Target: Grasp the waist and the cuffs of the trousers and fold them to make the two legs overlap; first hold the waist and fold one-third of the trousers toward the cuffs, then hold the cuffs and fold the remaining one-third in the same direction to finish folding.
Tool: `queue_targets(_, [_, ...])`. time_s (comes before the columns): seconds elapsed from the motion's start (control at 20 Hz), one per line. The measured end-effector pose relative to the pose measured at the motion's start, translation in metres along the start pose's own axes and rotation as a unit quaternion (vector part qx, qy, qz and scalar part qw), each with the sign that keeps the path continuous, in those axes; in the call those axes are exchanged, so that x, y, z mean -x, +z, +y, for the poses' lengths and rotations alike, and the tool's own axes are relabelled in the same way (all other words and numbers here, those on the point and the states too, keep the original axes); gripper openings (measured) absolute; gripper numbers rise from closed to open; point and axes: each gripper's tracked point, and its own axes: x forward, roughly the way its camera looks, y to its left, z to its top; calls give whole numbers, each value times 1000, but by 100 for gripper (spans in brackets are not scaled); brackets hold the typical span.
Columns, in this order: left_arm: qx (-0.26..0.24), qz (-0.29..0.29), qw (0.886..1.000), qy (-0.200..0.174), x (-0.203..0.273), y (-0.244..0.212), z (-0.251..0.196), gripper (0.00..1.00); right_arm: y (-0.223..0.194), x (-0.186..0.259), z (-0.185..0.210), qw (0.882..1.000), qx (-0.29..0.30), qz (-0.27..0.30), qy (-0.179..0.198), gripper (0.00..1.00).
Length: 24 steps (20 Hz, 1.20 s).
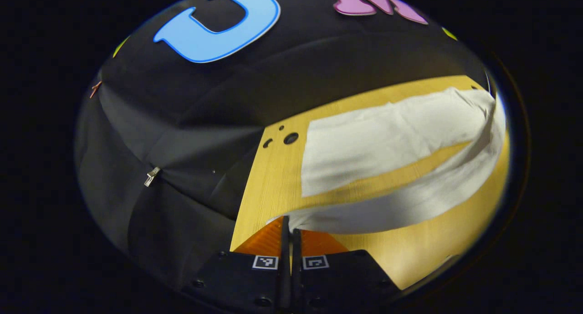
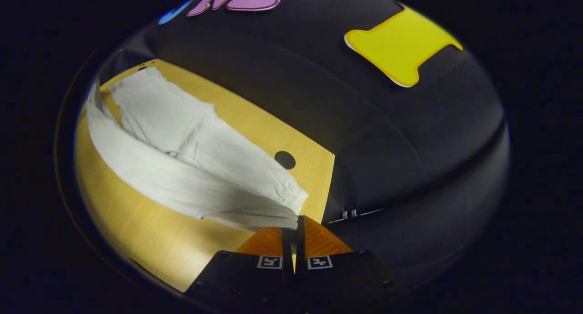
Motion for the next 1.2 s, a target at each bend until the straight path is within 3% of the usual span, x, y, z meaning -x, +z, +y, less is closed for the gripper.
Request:
queue_targets(0.2, [65, -25, 998, -10, -53, 73, 4, 5, 34, -27, -11, 995, -100, -2, -5, 5])
queue_targets(0.25, [73, -28, 997, -13, -66, 84, 4, 5, 40, -36, -13, 993, -118, -1, -6, 0])
queue_targets(0.3, [79, -26, 996, -16, -79, 94, 4, 5, 46, -46, -13, 991, -131, 0, -6, 5])
queue_targets(0.55, [115, 1, 992, -43, -146, 106, -25, 5, 59, -93, -9, 986, -167, 8, -10, 5])
queue_targets(0.75, [162, 10, 986, -37, -184, 97, -37, 9, 51, -124, 1, 985, -171, 23, -20, 10])
queue_targets(0.85, [173, 15, 984, -34, -186, 91, -40, 30, 48, -126, 7, 983, -180, 28, -19, 27])
queue_targets(1.05, [214, -16, 975, -61, -171, 107, -42, 82, 45, -107, 3, 972, -235, 22, -16, 100])
queue_targets(1.1, [227, -27, 972, -63, -163, 110, -39, 95, 45, -102, -1, 967, -253, 14, -21, 98])
queue_targets(1.2, [246, -49, 966, -66, -145, 118, -33, 95, 42, -89, -11, 955, -294, -4, -31, 98])
